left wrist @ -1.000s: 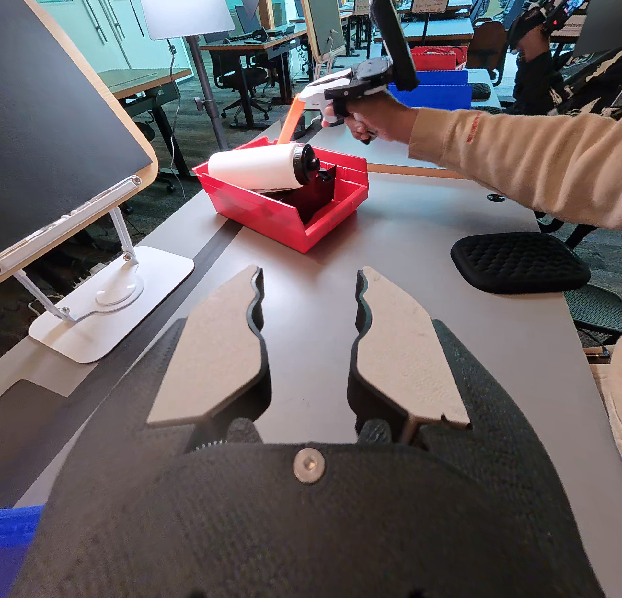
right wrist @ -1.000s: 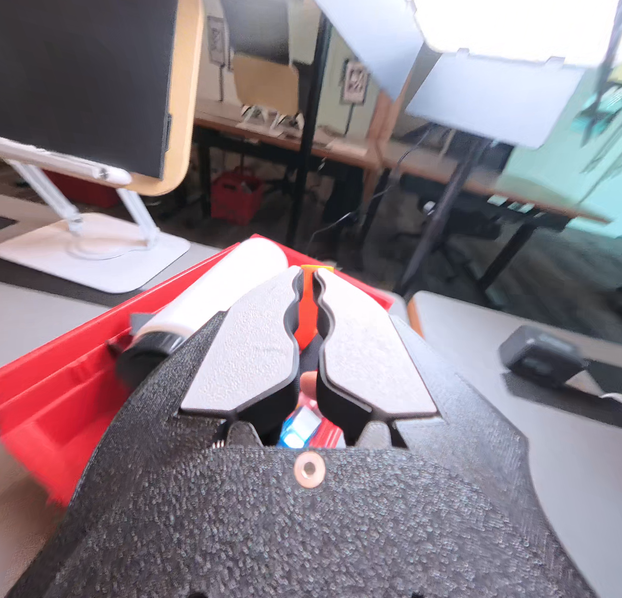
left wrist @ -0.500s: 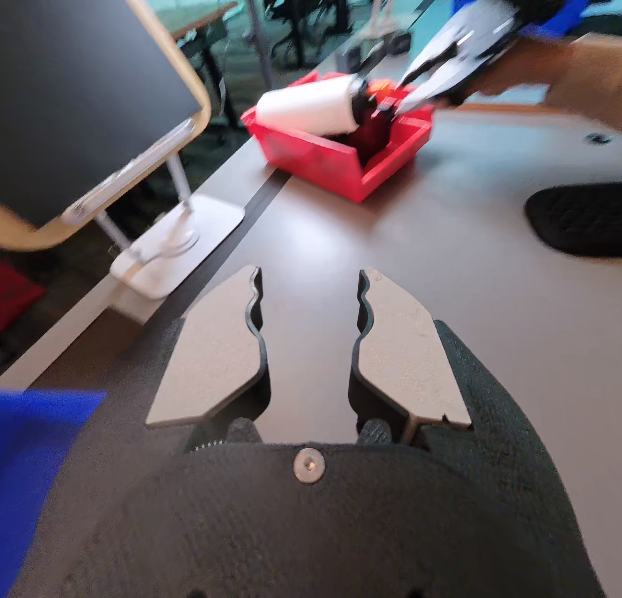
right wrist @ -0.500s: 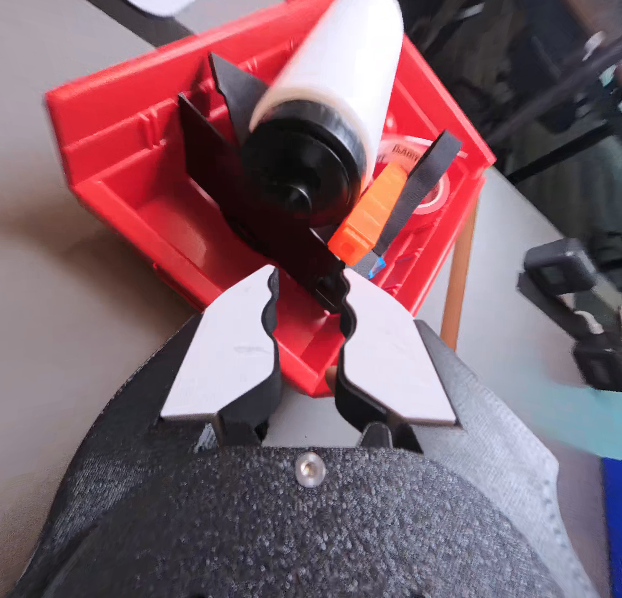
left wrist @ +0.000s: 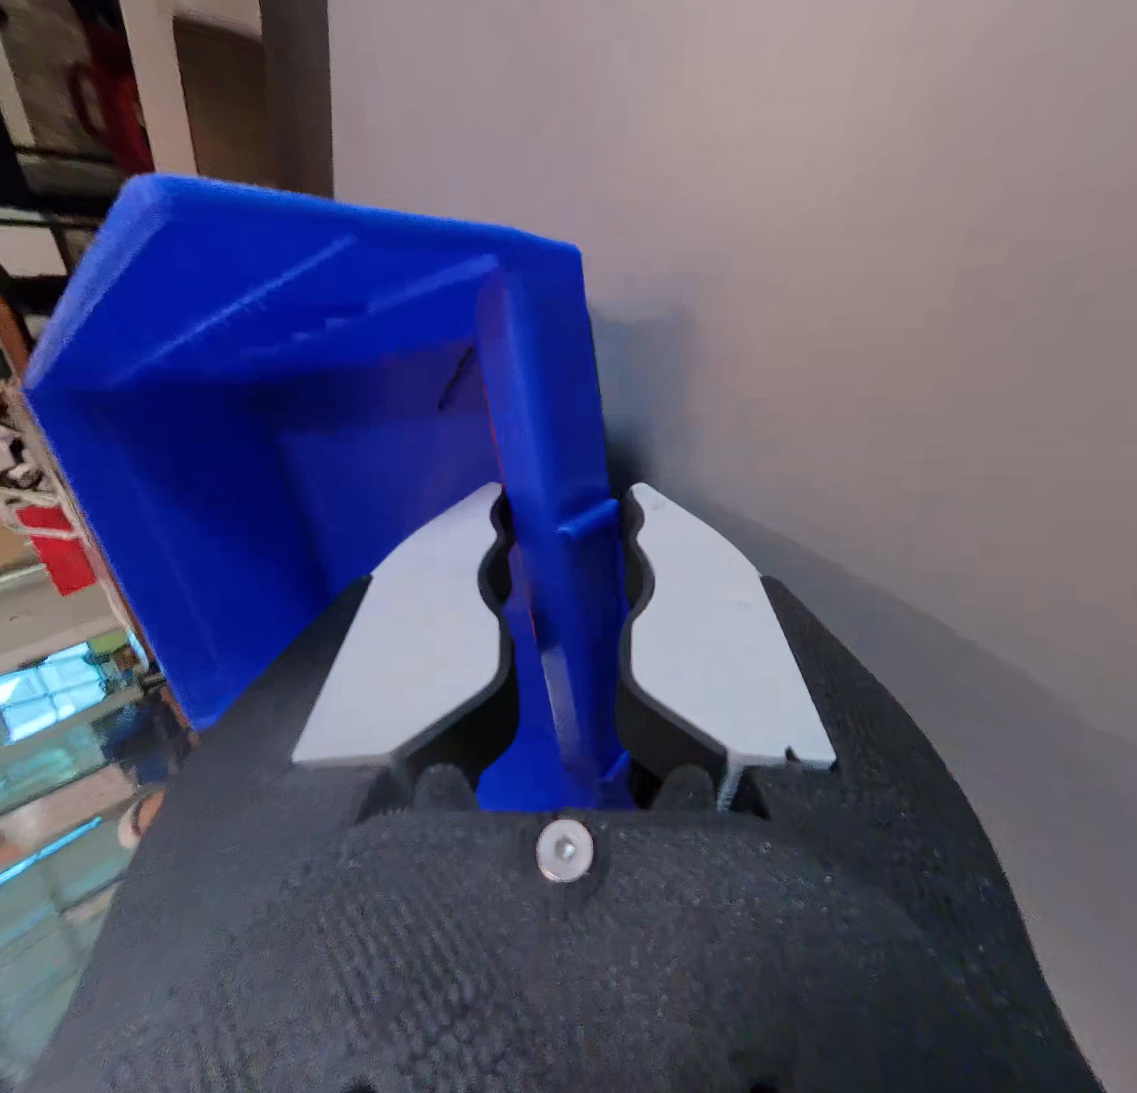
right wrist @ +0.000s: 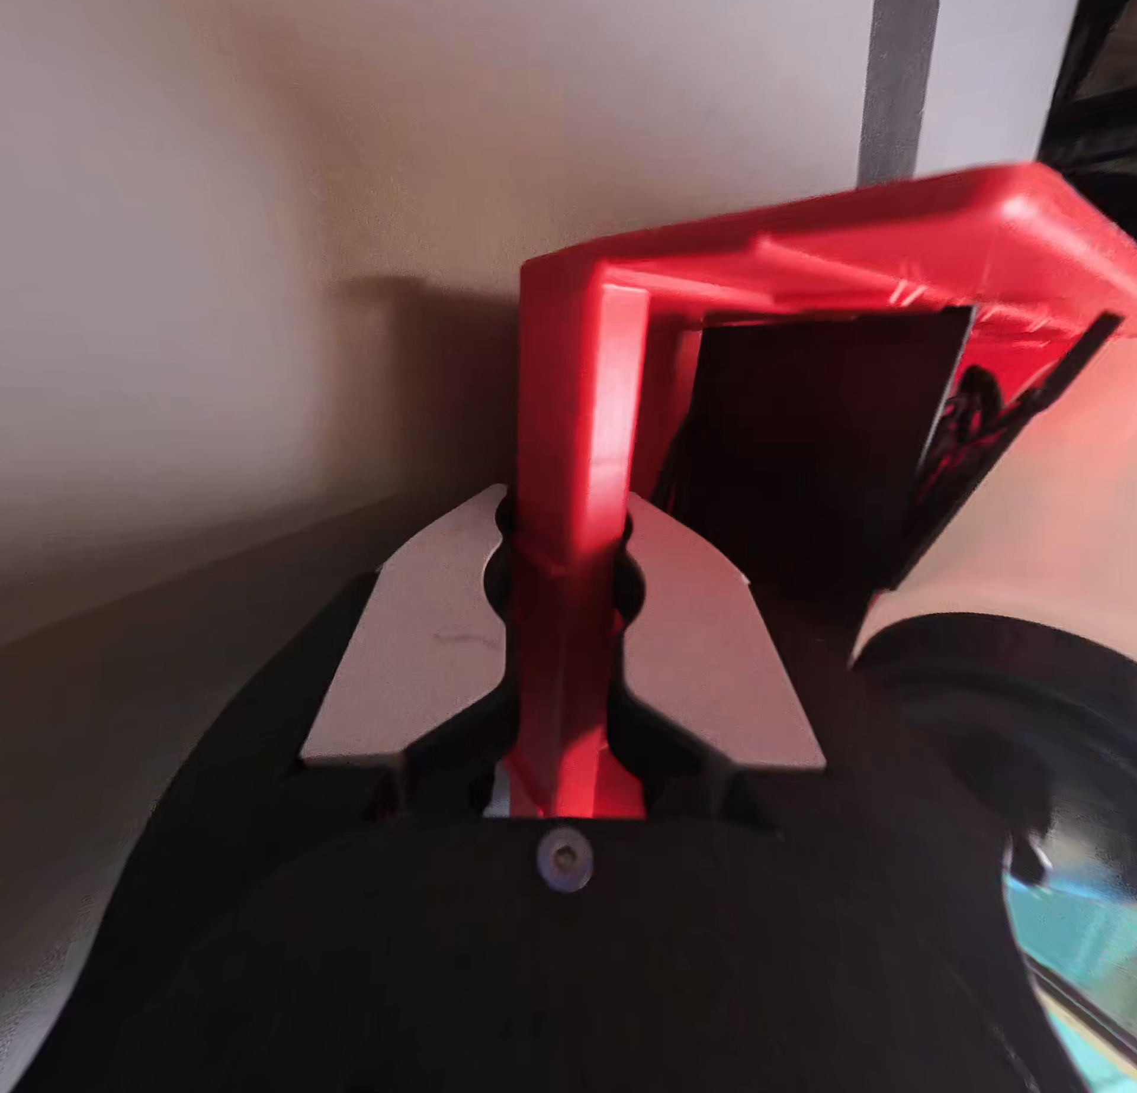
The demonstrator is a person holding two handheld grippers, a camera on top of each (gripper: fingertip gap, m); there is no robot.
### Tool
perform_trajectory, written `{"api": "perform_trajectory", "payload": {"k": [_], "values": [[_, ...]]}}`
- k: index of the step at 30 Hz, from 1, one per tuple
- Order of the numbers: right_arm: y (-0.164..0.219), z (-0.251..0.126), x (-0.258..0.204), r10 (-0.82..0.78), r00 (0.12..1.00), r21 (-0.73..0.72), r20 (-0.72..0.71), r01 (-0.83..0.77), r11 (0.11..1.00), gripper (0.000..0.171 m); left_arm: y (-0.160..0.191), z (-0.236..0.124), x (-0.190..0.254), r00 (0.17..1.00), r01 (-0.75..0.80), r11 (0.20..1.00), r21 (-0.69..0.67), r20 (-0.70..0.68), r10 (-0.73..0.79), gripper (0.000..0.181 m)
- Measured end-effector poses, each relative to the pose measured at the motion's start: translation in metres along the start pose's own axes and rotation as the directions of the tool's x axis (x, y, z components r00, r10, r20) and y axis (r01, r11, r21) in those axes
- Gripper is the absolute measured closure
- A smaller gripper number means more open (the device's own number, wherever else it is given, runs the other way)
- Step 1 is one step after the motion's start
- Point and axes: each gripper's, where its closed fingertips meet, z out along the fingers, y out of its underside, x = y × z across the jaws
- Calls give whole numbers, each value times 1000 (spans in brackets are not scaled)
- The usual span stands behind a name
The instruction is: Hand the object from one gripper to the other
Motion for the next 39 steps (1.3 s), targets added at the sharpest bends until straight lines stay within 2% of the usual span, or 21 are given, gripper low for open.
{"api": "perform_trajectory", "payload": {"k": [4,7,11,12,14,16,17,19,21,23,24,26,28,31,32,33,35,36,39], "values": [[-14,-13,-17,-69,993,-49,-92,65,997,142,-69,-21,36,996,-50,984,169,-67,62,145],[-38,-40,-58,-108,992,41,-62,110,993,142,-125,-42,71,982,-116,948,297,-106,154,146],[-82,-85,-120,-159,984,191,-76,171,967,138,-194,-64,107,952,-236,856,461,-66,299,146],[-97,-103,-134,-156,983,256,-93,175,951,135,-206,-66,108,956,-237,844,481,-37,289,139],[-130,-156,-170,-71,997,475,-15,69,877,135,-218,-68,101,975,-202,850,487,13,224,125],[-141,-209,-189,30,998,631,63,-63,773,135,-214,-76,94,986,-163,845,510,52,159,125],[-136,-228,-192,94,991,674,96,-134,727,136,-211,-85,91,991,-133,827,546,72,111,131],[-110,-248,-189,265,950,696,165,-303,651,137,-200,-109,87,999,-32,782,623,48,3,132],[-66,-248,-172,501,852,673,153,-461,579,138,-190,-133,104,987,152,728,668,-144,-75,133],[-7,-240,-151,722,689,649,62,-577,496,138,-191,-161,131,916,372,636,677,-380,-131,133],[19,-232,-147,795,605,621,42,-640,454,133,-195,-173,142,870,463,588,663,-467,-158,133],[48,-210,-147,875,473,560,98,-753,345,119,-210,-186,162,773,615,496,613,-593,-226,132],[49,-192,-143,901,396,532,176,-808,251,114,-227,-185,176,680,728,404,554,-661,-317,130],[35,-170,-131,908,373,490,193,-838,240,110,-254,-173,188,570,821,324,470,-704,-423,128],[31,-164,-126,910,371,481,185,-842,245,113,-262,-167,185,580,815,316,486,-670,-464,131],[29,-158,-122,912,373,473,171,-843,257,123,-268,-161,180,597,800,316,510,-626,-501,134],[31,-149,-113,920,376,464,110,-838,287,156,-276,-155,173,627,773,333,540,-570,-530,133],[34,-149,-110,926,371,473,74,-830,295,159,-277,-154,171,617,779,323,538,-568,-544,146],[36,-154,-110,922,387,487,16,-808,331,160,-275,-156,168,613,780,310,543,-566,-551,152]]}}
